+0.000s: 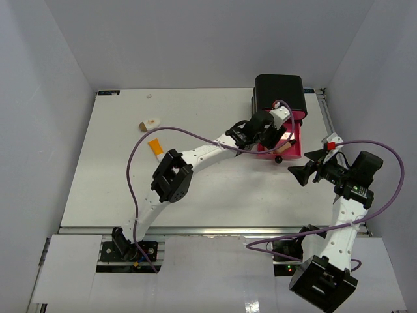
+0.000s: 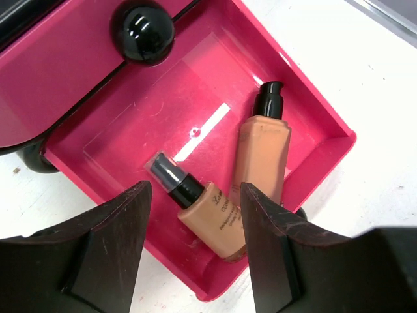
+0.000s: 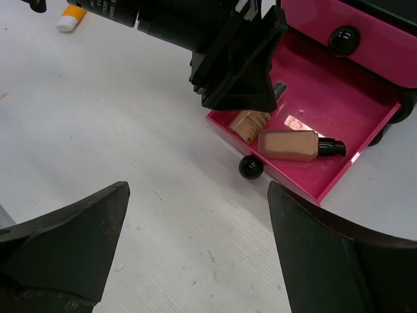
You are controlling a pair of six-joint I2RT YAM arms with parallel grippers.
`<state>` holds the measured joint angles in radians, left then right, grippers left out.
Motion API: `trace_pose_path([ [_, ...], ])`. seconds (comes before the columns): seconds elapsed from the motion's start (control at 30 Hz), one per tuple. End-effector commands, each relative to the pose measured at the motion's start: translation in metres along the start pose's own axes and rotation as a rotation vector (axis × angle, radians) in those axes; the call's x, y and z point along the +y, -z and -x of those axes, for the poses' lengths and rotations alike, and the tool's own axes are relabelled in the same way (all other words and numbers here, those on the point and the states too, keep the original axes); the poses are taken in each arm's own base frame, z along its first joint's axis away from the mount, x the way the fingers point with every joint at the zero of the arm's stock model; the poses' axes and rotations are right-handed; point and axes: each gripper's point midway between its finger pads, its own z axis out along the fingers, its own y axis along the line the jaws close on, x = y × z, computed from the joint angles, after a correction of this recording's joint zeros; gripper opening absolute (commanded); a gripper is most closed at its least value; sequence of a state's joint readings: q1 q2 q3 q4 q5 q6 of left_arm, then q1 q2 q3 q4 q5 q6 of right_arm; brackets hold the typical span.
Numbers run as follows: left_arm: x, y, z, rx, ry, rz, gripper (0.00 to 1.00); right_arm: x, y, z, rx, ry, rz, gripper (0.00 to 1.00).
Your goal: Organize the makeup
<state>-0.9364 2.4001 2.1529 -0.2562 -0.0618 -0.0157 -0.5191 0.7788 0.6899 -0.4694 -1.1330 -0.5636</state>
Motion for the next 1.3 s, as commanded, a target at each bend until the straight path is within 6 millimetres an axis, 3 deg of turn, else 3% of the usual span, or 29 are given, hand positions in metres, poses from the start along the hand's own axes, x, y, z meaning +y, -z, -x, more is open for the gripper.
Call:
trace_pose_path([
  [0.0,-0.005,0.039,0.073,-0.145,0.030,-0.011,0.68,0.001,0.000,0.005,-0.025,0.022,0.018,0.93],
  [0.13,0.000,0.085,0.115,-0.223,0.055,-0.001,0.68,0.002,-0.001,0.003,-0.028,0.024,0.028,0.93],
  [0.2,0.003,0.103,0.109,-0.204,0.067,0.008,0.70,0.003,-0.001,0.002,-0.028,0.023,0.032,0.93],
  [0.3,0.017,0.158,0.116,-0.223,0.130,0.014,0.79,0.001,-0.002,-0.001,-0.023,0.012,0.026,0.92],
  [0.4,0.027,0.203,0.087,-0.181,0.168,-0.046,0.85,-0.004,-0.004,-0.008,-0.017,-0.019,0.014,0.91],
  [0.5,0.054,0.233,0.037,-0.111,0.220,-0.057,0.91,-0.009,-0.009,-0.016,0.001,-0.071,0.011,0.89],
  [0.57,0.078,0.264,0.012,-0.115,0.252,-0.027,0.94,-0.013,-0.015,-0.025,0.044,-0.120,0.000,0.90],
  [0.67,0.106,0.310,-0.002,-0.191,0.266,0.035,0.98,-0.020,-0.026,-0.044,0.133,-0.208,-0.028,0.93],
  [0.73,0.109,0.321,-0.025,-0.196,0.259,0.072,0.98,-0.025,-0.032,-0.057,0.196,-0.274,-0.060,0.94],
  [0.9,0.114,0.341,-0.040,-0.266,0.238,0.135,0.98,-0.040,-0.046,-0.084,0.285,-0.502,-0.127,0.94],
  [1.13,0.118,0.341,-0.047,-0.250,0.239,0.161,0.98,-0.049,-0.072,-0.105,0.242,-0.640,-0.048,0.89],
  [1.27,0.121,0.338,-0.052,-0.236,0.244,0.177,0.98,-0.064,-0.086,-0.102,0.148,-0.613,-0.049,0.87],
])
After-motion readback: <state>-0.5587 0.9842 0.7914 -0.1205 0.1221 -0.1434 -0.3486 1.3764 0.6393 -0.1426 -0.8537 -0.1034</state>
